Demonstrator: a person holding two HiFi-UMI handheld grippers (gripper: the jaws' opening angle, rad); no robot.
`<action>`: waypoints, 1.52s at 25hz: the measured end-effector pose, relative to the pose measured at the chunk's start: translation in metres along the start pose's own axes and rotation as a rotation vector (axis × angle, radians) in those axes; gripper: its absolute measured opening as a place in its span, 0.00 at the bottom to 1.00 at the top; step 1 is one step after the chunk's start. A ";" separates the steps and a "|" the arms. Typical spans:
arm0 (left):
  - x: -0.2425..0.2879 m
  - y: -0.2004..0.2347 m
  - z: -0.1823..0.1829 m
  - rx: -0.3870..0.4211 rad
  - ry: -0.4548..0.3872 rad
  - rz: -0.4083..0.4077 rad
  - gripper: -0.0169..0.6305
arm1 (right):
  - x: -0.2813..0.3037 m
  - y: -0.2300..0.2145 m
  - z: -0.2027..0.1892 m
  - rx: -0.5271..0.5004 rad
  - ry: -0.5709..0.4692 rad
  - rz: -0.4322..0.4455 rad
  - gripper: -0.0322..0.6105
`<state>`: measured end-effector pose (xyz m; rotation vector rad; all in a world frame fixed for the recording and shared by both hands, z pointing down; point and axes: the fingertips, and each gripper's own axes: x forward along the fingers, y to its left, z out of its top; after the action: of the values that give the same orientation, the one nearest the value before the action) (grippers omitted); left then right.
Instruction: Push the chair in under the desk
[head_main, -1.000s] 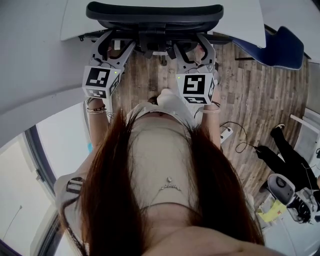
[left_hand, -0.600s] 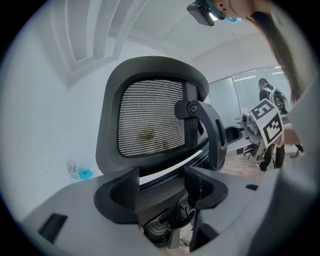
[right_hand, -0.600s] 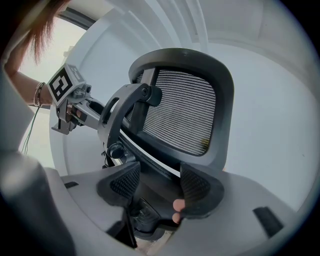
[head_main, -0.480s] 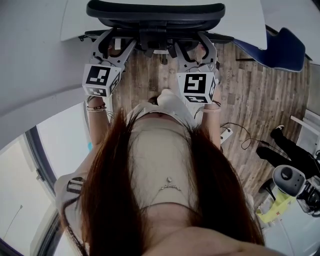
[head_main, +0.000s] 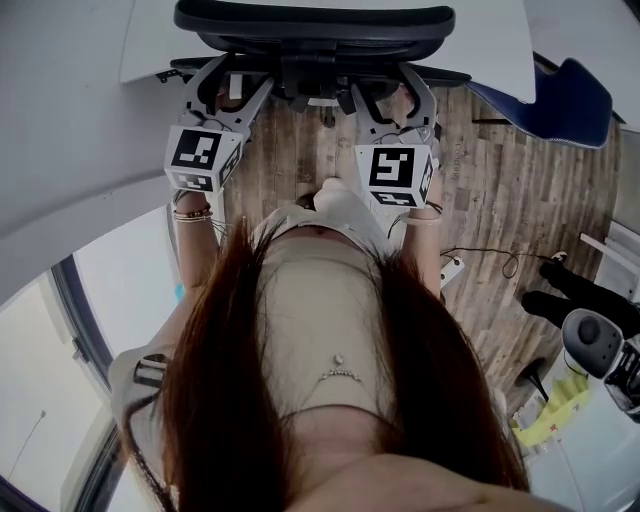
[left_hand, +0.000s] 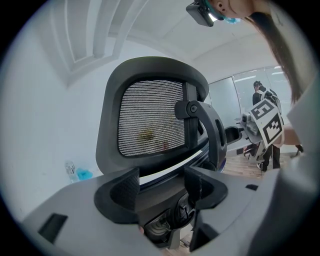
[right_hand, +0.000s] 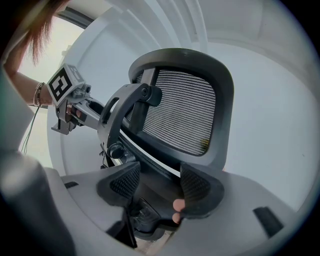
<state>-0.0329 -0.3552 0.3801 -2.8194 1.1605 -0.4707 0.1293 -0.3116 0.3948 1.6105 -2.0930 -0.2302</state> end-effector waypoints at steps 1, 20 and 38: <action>-0.001 0.000 0.000 0.000 -0.002 0.000 0.44 | 0.000 0.000 0.000 0.000 0.000 0.000 0.46; -0.003 -0.001 0.002 -0.007 -0.002 0.007 0.44 | -0.001 0.000 0.005 -0.017 -0.041 0.026 0.46; 0.002 -0.001 -0.002 0.058 -0.002 -0.002 0.44 | 0.005 -0.002 -0.001 -0.030 0.024 0.004 0.46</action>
<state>-0.0316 -0.3560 0.3824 -2.7717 1.1248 -0.4936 0.1311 -0.3164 0.3961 1.5843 -2.0652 -0.2389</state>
